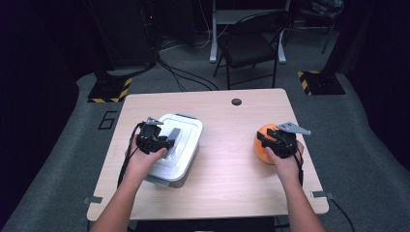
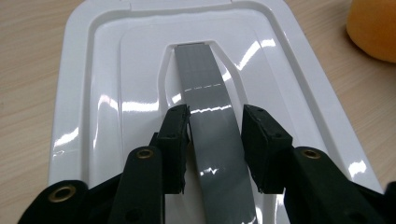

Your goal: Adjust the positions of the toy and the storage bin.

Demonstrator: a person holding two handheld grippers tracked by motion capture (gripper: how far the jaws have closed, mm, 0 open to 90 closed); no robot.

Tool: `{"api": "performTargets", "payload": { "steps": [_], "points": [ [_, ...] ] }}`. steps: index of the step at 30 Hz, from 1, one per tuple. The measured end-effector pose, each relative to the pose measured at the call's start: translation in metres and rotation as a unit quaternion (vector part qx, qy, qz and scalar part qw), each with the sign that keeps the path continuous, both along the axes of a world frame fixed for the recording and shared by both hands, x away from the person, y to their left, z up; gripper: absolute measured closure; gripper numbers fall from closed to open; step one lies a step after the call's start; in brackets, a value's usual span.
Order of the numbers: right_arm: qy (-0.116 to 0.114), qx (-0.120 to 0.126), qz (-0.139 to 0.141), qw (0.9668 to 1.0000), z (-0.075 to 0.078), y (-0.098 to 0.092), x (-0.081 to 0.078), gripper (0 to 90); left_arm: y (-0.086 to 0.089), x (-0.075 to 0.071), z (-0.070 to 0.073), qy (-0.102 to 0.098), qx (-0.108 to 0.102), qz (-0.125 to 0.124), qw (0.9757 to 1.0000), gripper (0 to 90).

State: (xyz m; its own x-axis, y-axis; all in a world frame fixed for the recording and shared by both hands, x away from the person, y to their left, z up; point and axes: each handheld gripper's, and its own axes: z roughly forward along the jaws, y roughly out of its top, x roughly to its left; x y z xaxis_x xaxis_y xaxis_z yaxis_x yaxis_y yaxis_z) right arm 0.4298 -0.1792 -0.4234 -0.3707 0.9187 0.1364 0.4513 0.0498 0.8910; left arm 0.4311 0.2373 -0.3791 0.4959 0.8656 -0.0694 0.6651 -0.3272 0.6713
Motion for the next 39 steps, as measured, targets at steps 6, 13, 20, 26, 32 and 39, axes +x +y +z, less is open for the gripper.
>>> {"api": "performTargets", "payload": {
  "steps": [6, 13, 20, 26, 32, 39],
  "points": [
    [0.001, -0.002, -0.001, 1.0, -0.0011, -0.0004, 0.0004, 52.8, -0.0022, 0.0, -0.0003, 0.0, 0.011, -0.001, 0.9999, 61.7],
    [0.003, -0.001, -0.002, 1.0, -0.0024, 0.0001, 0.0008, 52.8, 0.0023, 0.0001, 0.0007, -0.003, 0.022, 0.002, 0.9998, 64.2],
    [0.006, -0.003, -0.002, 1.0, -0.0037, 0.0018, 0.0013, 52.8, 0.0052, 0.0006, -0.0007, 0.005, 0.006, 0.011, 0.9999, 65.1],
    [0.007, -0.002, -0.002, 1.0, -0.0052, 0.0022, 0.0018, 52.6, 0.0051, 0.0011, -0.0008, 0.007, -0.001, 0.017, 0.9998, 65.4],
    [0.009, 0.001, -0.005, 0.9999, -0.0063, 0.0008, 0.0025, 52.4, 0.0053, 0.001, -0.0007, 0.011, -0.009, 0.026, 0.9996, 65.9],
    [0.009, 0.002, -0.007, 0.9999, -0.0064, 0.0006, 0.0025, 52.4, 0.0054, 0.0007, -0.0007, 0.011, -0.011, 0.028, 0.9995, 66.1]
  ]
}}
